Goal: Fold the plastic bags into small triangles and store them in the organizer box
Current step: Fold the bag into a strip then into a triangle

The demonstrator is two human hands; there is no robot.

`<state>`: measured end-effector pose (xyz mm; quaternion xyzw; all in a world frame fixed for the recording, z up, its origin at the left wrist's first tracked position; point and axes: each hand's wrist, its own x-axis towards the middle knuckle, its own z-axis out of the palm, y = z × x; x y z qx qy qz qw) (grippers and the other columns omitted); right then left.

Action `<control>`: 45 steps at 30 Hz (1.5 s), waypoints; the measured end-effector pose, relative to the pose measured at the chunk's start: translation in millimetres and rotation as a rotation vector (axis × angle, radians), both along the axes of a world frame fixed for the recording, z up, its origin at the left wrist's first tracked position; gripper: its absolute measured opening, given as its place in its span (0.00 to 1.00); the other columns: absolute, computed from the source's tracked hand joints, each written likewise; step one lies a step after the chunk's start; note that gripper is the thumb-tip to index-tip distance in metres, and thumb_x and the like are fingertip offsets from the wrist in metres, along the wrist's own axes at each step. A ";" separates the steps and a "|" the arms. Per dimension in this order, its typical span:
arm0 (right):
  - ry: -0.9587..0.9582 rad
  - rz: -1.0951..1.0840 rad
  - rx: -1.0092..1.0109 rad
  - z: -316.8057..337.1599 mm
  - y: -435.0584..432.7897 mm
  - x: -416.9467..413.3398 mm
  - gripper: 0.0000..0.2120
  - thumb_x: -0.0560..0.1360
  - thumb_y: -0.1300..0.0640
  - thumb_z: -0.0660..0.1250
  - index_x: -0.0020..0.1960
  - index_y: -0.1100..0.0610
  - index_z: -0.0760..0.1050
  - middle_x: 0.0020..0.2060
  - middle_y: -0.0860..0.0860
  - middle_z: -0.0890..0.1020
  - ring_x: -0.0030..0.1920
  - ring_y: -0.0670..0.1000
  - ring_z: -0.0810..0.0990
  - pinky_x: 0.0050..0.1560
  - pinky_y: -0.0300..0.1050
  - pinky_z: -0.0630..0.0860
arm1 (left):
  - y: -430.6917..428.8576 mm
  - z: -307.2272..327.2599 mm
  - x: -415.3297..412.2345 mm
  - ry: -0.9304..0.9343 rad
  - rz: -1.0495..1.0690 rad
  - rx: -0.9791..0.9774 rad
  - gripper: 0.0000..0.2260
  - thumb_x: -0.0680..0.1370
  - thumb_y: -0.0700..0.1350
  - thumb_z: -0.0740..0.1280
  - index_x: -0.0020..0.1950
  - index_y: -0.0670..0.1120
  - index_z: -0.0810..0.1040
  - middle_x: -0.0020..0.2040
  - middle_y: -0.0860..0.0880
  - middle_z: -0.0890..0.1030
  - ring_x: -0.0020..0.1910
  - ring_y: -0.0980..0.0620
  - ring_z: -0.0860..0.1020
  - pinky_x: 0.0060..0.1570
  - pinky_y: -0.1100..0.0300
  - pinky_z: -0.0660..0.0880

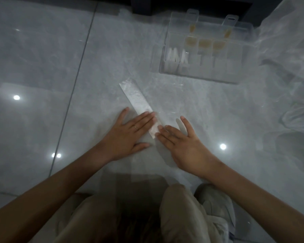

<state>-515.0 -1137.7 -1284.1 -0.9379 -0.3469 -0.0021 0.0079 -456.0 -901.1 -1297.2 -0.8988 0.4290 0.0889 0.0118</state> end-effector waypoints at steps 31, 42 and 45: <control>0.333 0.007 0.546 10.1 11.2 68.8 0.10 0.70 0.56 0.59 0.44 0.60 0.76 0.43 0.53 0.81 0.36 0.54 0.78 0.40 0.46 0.71 | -10.2 -8.9 2.2 0.184 0.351 -0.629 0.23 0.73 0.58 0.64 0.66 0.51 0.75 0.67 0.58 0.71 0.69 0.64 0.65 0.72 0.51 0.47; 0.923 -0.653 0.906 23.3 39.8 113.1 0.10 0.75 0.65 0.59 0.39 0.54 0.71 0.26 0.50 0.79 0.27 0.46 0.79 0.32 0.36 0.73 | -32.4 5.3 13.9 0.333 0.765 -0.836 0.12 0.75 0.53 0.55 0.32 0.54 0.59 0.26 0.55 0.63 0.29 0.62 0.68 0.38 0.60 0.59; 0.926 -0.651 0.922 23.1 36.3 119.3 0.06 0.76 0.63 0.62 0.41 0.56 0.74 0.26 0.48 0.79 0.29 0.48 0.79 0.36 0.40 0.76 | -32.0 4.1 18.9 0.413 0.836 -0.846 0.17 0.74 0.55 0.57 0.32 0.45 0.65 0.26 0.54 0.63 0.28 0.58 0.64 0.34 0.58 0.60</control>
